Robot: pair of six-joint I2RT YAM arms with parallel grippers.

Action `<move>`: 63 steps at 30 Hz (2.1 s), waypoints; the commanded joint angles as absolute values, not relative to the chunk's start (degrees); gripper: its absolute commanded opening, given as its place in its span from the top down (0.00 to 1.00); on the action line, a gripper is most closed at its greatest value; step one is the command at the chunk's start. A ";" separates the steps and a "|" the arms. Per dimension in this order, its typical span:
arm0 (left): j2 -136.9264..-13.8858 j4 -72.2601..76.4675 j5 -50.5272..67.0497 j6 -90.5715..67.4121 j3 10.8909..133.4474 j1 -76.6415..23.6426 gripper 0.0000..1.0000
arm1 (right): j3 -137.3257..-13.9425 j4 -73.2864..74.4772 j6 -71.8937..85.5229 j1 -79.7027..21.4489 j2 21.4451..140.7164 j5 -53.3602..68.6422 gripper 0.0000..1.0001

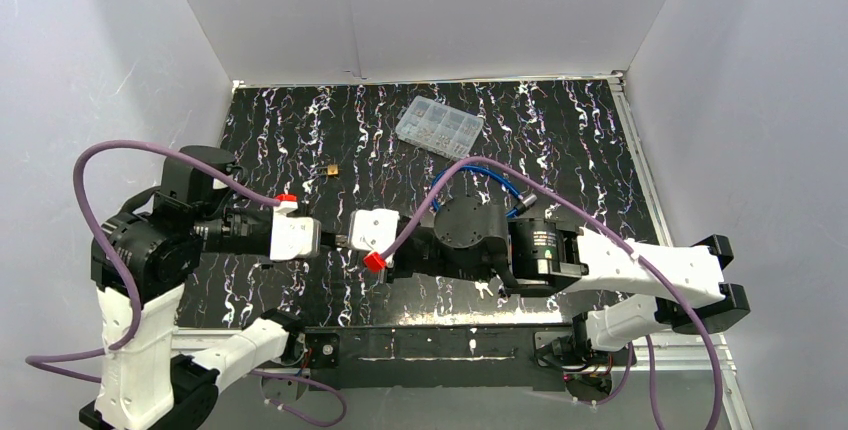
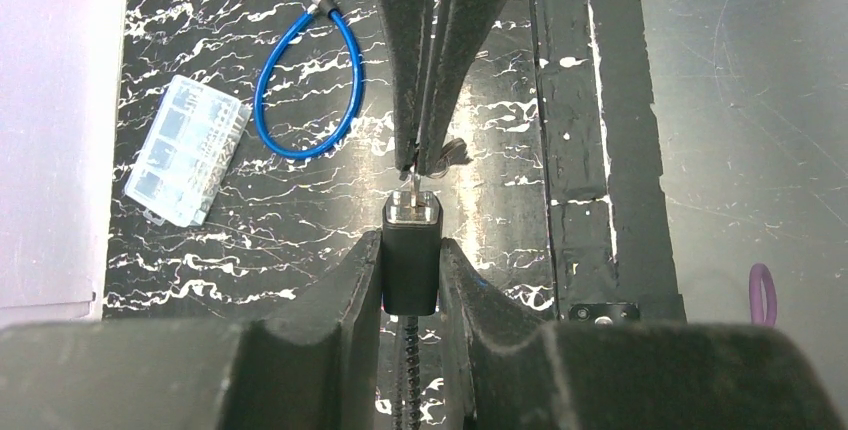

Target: Unlock with the key

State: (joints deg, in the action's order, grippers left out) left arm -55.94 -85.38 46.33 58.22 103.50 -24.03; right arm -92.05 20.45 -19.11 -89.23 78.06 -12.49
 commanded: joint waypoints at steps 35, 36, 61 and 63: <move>-66.87 -96.50 52.08 58.19 112.53 -23.65 1.00 | -99.62 31.93 -29.48 -95.49 81.47 -7.61 0.99; -66.88 -96.41 51.64 58.28 112.33 -23.64 1.00 | -99.59 32.21 -29.00 -95.56 81.36 -7.44 0.99; -61.92 -92.24 45.19 54.26 106.92 -23.66 1.00 | -102.92 31.73 -9.98 -80.68 78.20 9.97 0.62; -61.83 -92.32 45.34 54.29 107.04 -23.65 1.00 | -102.67 30.67 -10.36 -80.16 78.67 7.80 0.62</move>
State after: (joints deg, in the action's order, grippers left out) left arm -62.48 -85.45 44.69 54.39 107.18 -23.97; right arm -100.73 32.88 -11.68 -80.49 76.69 7.90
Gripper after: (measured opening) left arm 0.196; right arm 0.385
